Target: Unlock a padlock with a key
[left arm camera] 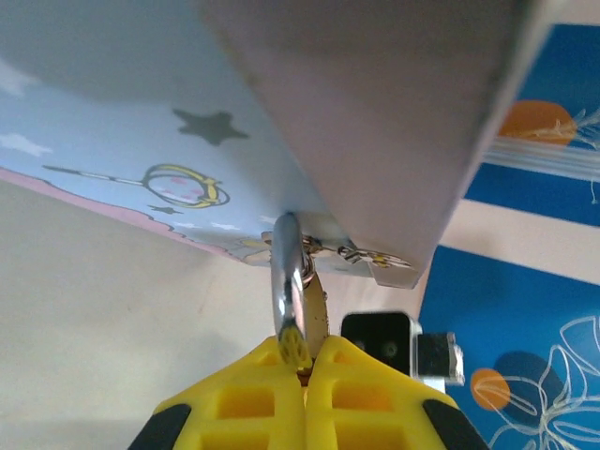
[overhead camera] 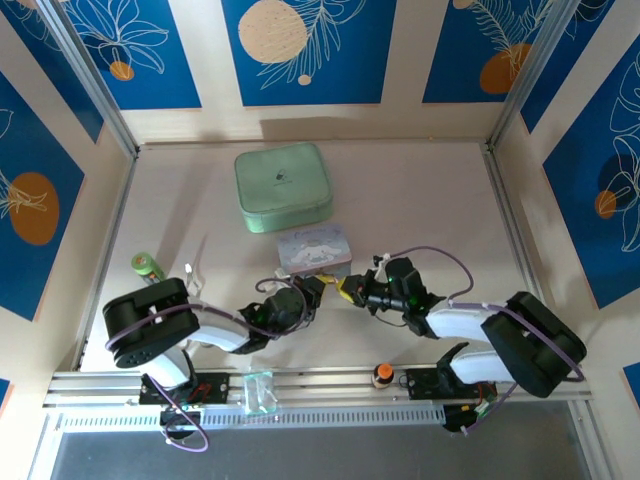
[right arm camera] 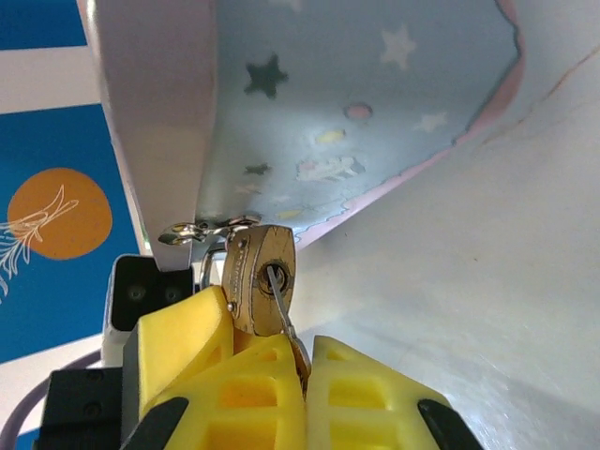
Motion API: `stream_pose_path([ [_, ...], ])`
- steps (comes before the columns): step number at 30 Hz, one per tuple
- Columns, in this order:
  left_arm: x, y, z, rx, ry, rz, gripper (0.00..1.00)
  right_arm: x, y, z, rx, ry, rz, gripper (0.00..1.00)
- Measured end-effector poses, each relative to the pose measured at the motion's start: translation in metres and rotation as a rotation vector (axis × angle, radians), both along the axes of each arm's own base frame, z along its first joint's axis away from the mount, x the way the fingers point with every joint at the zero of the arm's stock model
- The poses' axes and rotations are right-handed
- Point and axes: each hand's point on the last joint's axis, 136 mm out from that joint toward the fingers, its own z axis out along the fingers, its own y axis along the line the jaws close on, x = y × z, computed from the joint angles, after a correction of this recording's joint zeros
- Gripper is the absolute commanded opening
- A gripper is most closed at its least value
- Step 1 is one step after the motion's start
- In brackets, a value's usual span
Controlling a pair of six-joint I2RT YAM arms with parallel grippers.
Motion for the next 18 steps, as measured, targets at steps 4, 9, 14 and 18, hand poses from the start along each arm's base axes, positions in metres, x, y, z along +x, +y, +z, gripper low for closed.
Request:
stream_pose_path([
  [4, -0.001, -0.002, 0.002, -0.012, -0.006, -0.036, 0.00, 0.000, -0.008, 0.005, 0.008, 0.018, 0.071, 0.00],
  [9, -0.010, -0.001, -0.011, 0.007, 0.020, -0.083, 0.00, -0.004, -0.013, 0.009, 0.037, 0.013, 0.129, 0.00],
  [14, -0.011, -0.008, -0.016, -0.017, 0.017, -0.108, 0.00, -0.015, -0.002, 0.012, 0.060, 0.018, 0.212, 0.00],
  [18, -0.009, -0.003, -0.025, 0.005, 0.010, -0.114, 0.00, -0.019, -0.005, 0.007, 0.017, 0.025, 0.236, 0.00],
])
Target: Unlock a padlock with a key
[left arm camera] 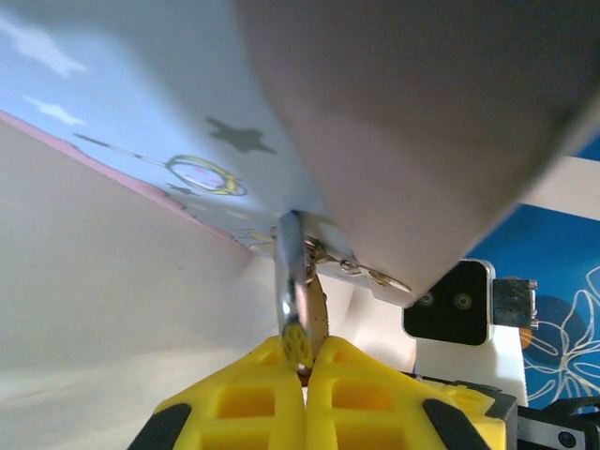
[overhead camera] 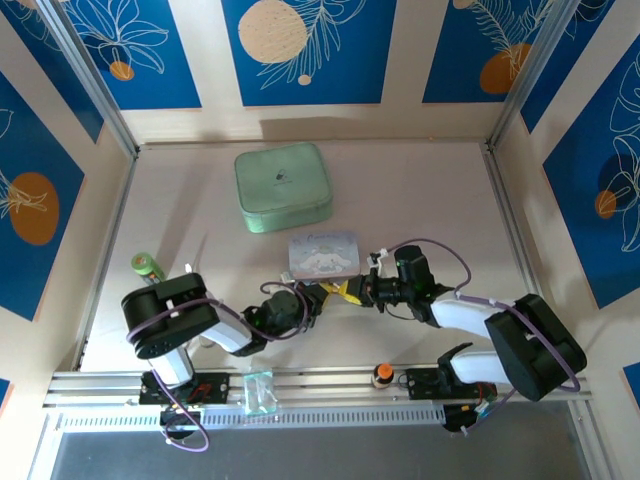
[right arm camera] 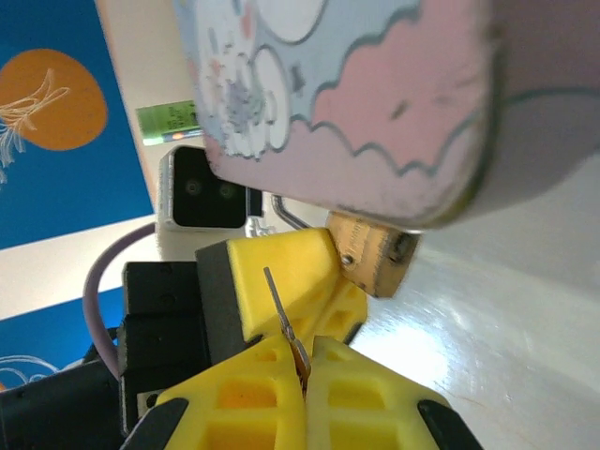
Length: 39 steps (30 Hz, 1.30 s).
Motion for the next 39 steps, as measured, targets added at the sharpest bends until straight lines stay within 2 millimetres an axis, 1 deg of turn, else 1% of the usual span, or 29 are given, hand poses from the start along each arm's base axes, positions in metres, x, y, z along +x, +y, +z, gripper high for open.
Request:
stream_pose_path([
  [5, -0.001, 0.000, -0.002, 0.023, -0.013, -0.029, 0.00, -0.002, -0.003, -0.003, -0.052, -0.005, 0.021, 0.00],
  [6, -0.001, 0.000, -0.002, 0.030, -0.017, -0.033, 0.03, -0.003, -0.005, -0.006, -0.065, 0.006, 0.021, 0.00],
  [9, -0.002, 0.002, -0.005, 0.060, -0.020, -0.048, 0.23, -0.006, -0.008, -0.018, -0.095, 0.042, 0.018, 0.00],
  [11, -0.004, 0.004, -0.008, 0.086, -0.017, -0.064, 0.29, -0.007, -0.009, -0.024, -0.109, 0.061, 0.017, 0.00],
  [13, -0.007, 0.008, -0.015, 0.127, -0.011, -0.076, 0.34, -0.007, -0.010, -0.029, -0.121, 0.075, 0.012, 0.00],
  [16, -0.012, 0.018, -0.028, 0.195, -0.003, -0.089, 0.45, -0.009, -0.012, -0.034, -0.132, 0.083, 0.006, 0.00],
  [19, -0.010, 0.017, -0.021, 0.201, -0.046, -0.097, 0.61, -0.008, -0.013, -0.035, -0.138, 0.081, 0.000, 0.00],
  [23, -0.006, 0.013, -0.012, 0.243, -0.105, -0.115, 0.73, -0.007, -0.013, -0.035, -0.146, 0.075, -0.007, 0.00],
  [25, -0.002, 0.008, -0.010, 0.286, -0.129, -0.130, 0.74, -0.007, -0.015, -0.035, -0.151, 0.068, -0.014, 0.00],
  [29, 0.001, 0.001, -0.011, 0.379, -0.151, -0.161, 0.73, -0.008, -0.019, -0.035, -0.165, 0.058, -0.030, 0.00],
  [34, -0.001, -0.003, -0.015, 0.484, -0.169, -0.160, 0.72, -0.011, -0.026, -0.038, -0.187, 0.051, -0.055, 0.00],
  [39, 0.003, -0.008, -0.021, 0.549, -0.193, -0.130, 0.62, -0.014, -0.034, -0.041, -0.212, 0.042, -0.087, 0.00],
])
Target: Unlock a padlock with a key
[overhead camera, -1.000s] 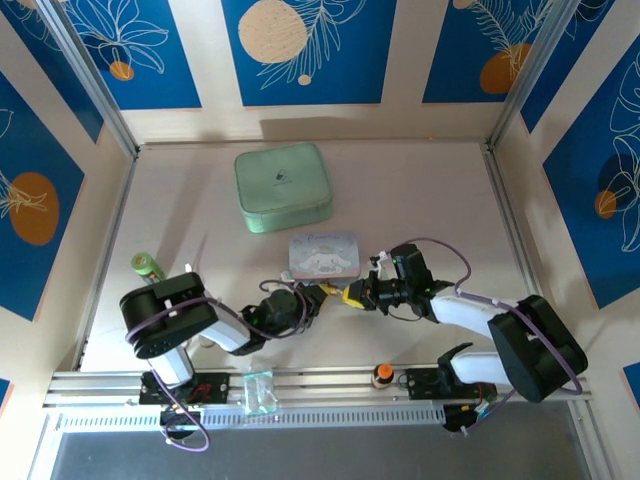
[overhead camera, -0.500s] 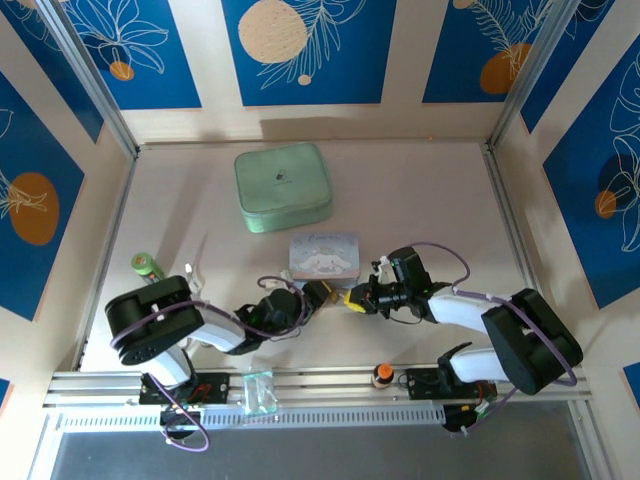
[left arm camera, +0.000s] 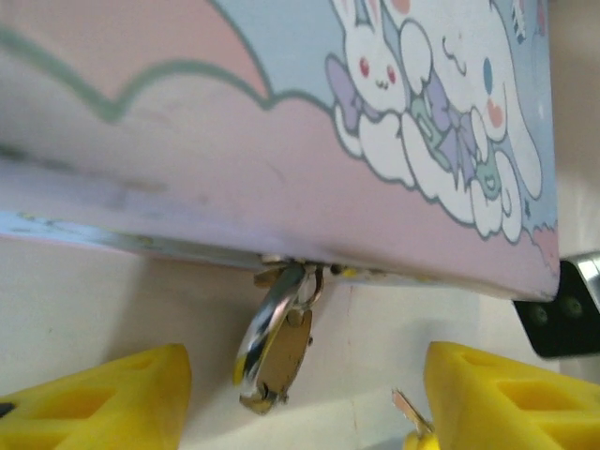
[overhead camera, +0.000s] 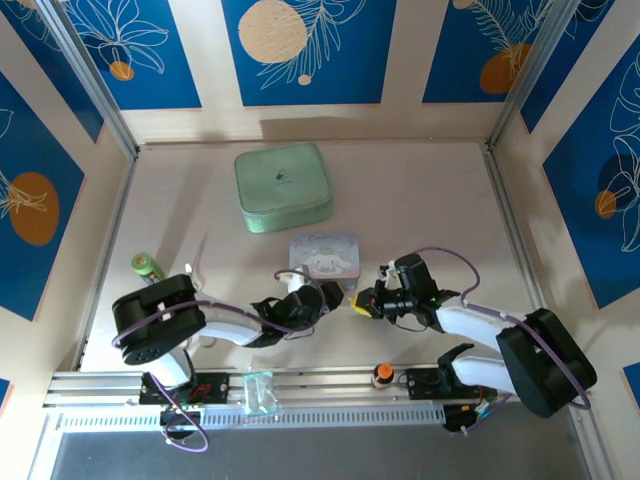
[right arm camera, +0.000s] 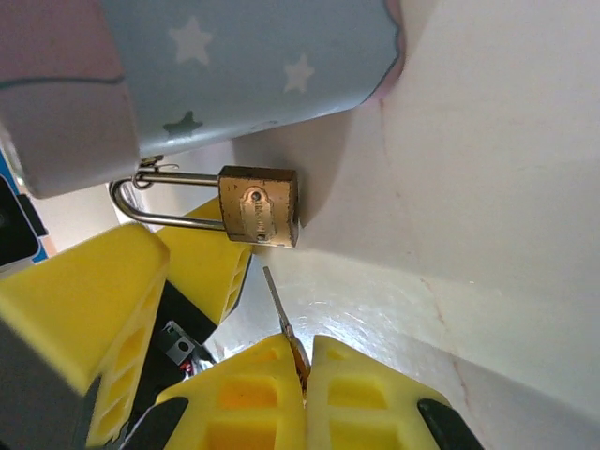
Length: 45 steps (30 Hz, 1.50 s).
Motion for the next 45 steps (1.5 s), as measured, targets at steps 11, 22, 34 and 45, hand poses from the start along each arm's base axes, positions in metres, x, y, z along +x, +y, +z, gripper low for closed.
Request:
stream_pose_path([
  [11, 0.015, -0.016, -0.011, 0.155, -0.026, 0.012, 0.41, -0.003, -0.010, -0.003, -0.025, -0.014, -0.042, 0.00],
  [22, 0.018, -0.016, -0.018, 0.209, -0.037, -0.001, 0.04, -0.003, -0.009, -0.008, -0.014, 0.006, -0.053, 0.00],
  [34, 0.005, -0.002, -0.010, 0.045, 0.018, -0.060, 0.00, -0.006, 0.005, -0.013, 0.117, 0.072, -0.032, 0.00],
  [45, 0.009, -0.005, 0.012, -0.176, 0.042, -0.027, 0.00, -0.004, 0.018, 0.008, 0.231, 0.036, 0.003, 0.00],
])
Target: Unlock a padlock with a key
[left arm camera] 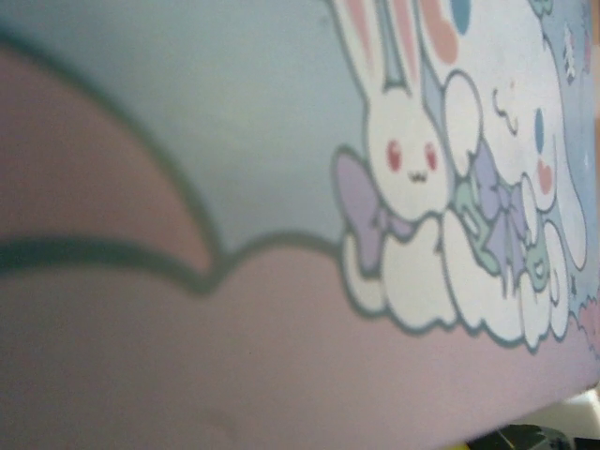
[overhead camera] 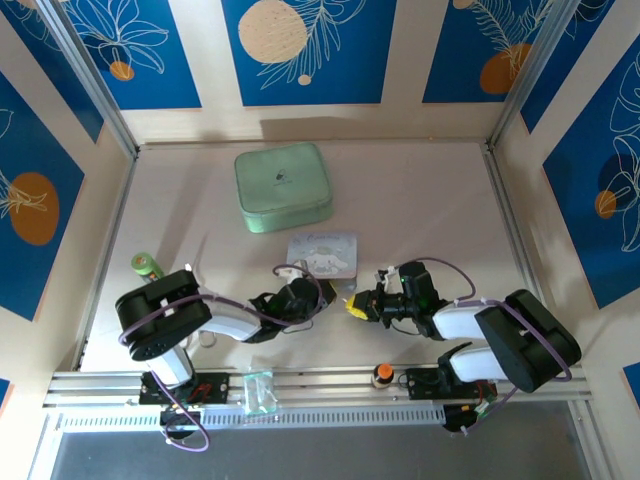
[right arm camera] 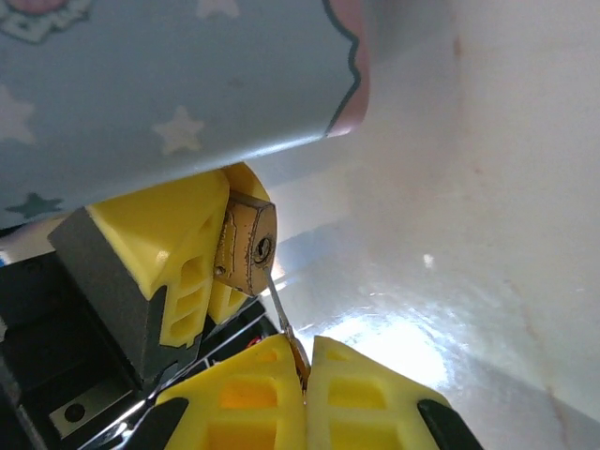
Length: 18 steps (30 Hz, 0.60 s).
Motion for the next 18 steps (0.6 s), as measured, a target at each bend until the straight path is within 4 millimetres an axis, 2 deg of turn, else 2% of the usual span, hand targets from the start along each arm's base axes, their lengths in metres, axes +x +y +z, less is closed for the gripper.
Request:
stream_pose_path([
  [6, -0.001, -0.004, 0.008, -0.078, 0.020, 0.005, 0.00, 0.003, -0.003, 0.006, 0.023, -0.019, -0.014, 0.00],
  [11, -0.003, -0.001, 0.005, -0.040, 0.050, 0.009, 0.00, 0.001, -0.012, 0.004, -0.024, -0.024, -0.069, 0.00],
  [18, -0.002, -0.002, 0.005, -0.031, 0.067, 0.015, 0.00, -0.003, -0.020, 0.021, -0.038, -0.101, -0.110, 0.00],
])
